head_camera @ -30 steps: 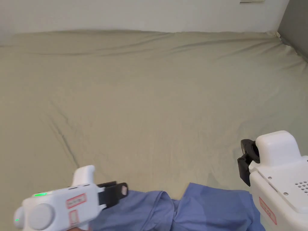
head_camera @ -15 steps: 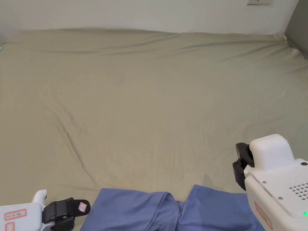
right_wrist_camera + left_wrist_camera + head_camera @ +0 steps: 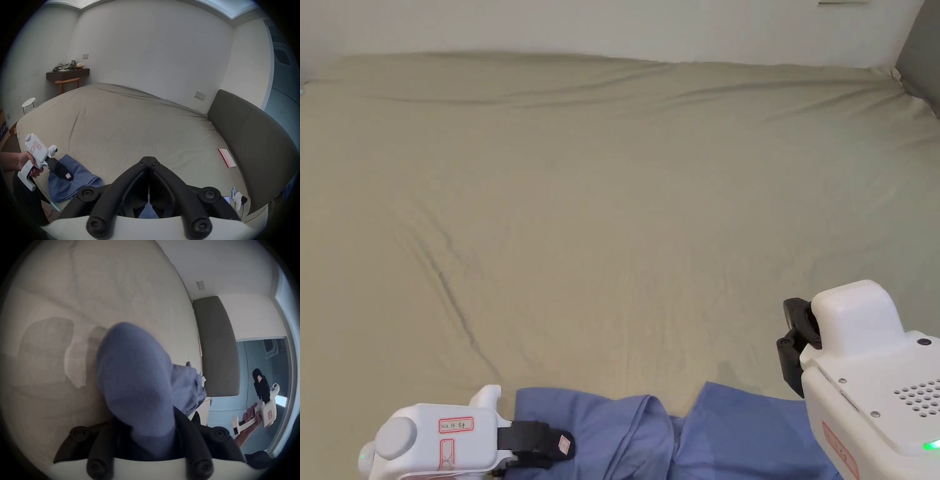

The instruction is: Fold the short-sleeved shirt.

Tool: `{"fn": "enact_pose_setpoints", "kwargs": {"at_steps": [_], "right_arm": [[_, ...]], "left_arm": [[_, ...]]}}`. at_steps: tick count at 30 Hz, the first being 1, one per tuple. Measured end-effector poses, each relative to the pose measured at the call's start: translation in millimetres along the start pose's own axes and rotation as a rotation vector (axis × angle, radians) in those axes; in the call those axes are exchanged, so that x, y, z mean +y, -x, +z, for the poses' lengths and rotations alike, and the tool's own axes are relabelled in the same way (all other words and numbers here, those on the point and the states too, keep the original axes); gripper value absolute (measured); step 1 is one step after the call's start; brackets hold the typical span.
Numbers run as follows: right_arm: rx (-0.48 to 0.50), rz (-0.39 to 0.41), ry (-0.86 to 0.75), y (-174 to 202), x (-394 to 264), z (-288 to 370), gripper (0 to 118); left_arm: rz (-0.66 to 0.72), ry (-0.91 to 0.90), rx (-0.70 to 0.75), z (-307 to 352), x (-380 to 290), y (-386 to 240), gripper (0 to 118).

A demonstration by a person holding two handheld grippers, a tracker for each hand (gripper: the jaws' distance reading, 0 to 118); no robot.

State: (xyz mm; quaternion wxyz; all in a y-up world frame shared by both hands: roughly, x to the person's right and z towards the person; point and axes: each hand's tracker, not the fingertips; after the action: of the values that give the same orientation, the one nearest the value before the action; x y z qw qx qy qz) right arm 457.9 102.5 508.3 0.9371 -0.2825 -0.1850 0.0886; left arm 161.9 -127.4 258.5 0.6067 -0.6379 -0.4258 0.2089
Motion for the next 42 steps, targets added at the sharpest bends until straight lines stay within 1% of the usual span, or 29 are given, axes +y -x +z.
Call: {"fn": "enact_pose_setpoints", "kwargs": {"at_steps": [1, 3, 5, 8, 10, 11, 14, 17, 19, 21, 23, 25, 28, 31, 34, 36, 38, 39, 42], "right_arm": [[0.0, 0.001, -0.001, 0.2, 0.5, 0.9, 2], [0.0, 0.003, -0.004, 0.0, 0.8, 3.3, 2], [-0.002, 0.004, -0.003, -0.6, 0.4, 4.0, 2], [-0.008, 0.004, -0.001, -1.7, 0.4, 5.1, 2], [-0.011, 0.004, -0.005, -2.3, 0.5, 6.2, 2], [-0.011, 0.005, -0.006, -2.4, 1.1, 6.8, 2], [-0.011, 0.007, -0.013, -1.8, 3.3, 7.7, 2], [-0.007, 0.005, -0.022, -0.6, 5.4, 8.6, 2], [-0.003, 0.004, -0.027, 0.6, 6.4, 8.8, 2], [0.0, 0.005, -0.031, 2.2, 6.7, 8.0, 2], [0.006, 0.002, -0.032, 3.4, 6.6, 7.0, 2], [0.015, -0.001, -0.032, 4.9, 6.7, 5.9, 2], [0.025, 0.002, -0.036, 6.6, 6.7, 6.2, 2], [0.028, 0.0, -0.041, 4.8, 5.9, 8.2, 2], [0.02, -0.013, -0.043, -1.8, 2.8, 10.5, 2], [0.011, -0.025, -0.042, -7.2, 0.2, 12.1, 2], [0.001, -0.033, -0.038, -12.2, -3.0, 13.1, 2], [-0.003, -0.037, -0.036, -14.7, -4.7, 13.4, 2], [-0.013, -0.049, -0.028, -21.4, -10.1, 14.2, 2]], "left_arm": [[-0.066, -0.025, 0.097, 2.5, -0.8, -8.0, 16], [-0.159, -0.043, 0.156, 6.0, -6.1, -24.0, 16], [-0.191, -0.069, 0.187, 14.9, -12.8, -29.4, 16], [-0.198, -0.126, 0.175, 30.4, -17.4, -34.3, 16], [-0.212, -0.149, 0.213, 45.2, -15.1, -35.5, 16], [-0.221, -0.182, 0.254, 53.8, -13.7, -34.8, 16], [-0.222, -0.206, 0.351, 85.5, -7.5, -25.9, 16], [-0.246, -0.261, 0.526, 123.8, -3.2, -20.1, 16], [-0.211, -0.294, 0.63, 149.8, 2.4, -16.4, 16], [-0.148, -0.349, 0.714, 173.4, 6.4, -21.9, 16], [-0.143, -0.366, 0.737, 183.5, 8.9, -32.7, 16], [-0.142, -0.37, 0.708, 183.4, 10.4, -47.6, 16], [-0.114, -0.365, 0.587, 165.2, 10.6, -73.5, 16], [-0.142, -0.329, 0.559, 130.6, 10.9, -94.8, 16], [-0.181, -0.271, 0.567, 82.2, 9.0, -111.7, 16], [-0.197, -0.218, 0.54, 48.0, 4.1, -121.0, 16], [-0.245, -0.157, 0.567, 10.9, 1.0, -128.7, 16], [-0.275, -0.132, 0.617, -7.2, -0.7, -131.9, 16], [-0.302, -0.107, 0.699, -48.8, -7.5, -135.0, 16]]}}
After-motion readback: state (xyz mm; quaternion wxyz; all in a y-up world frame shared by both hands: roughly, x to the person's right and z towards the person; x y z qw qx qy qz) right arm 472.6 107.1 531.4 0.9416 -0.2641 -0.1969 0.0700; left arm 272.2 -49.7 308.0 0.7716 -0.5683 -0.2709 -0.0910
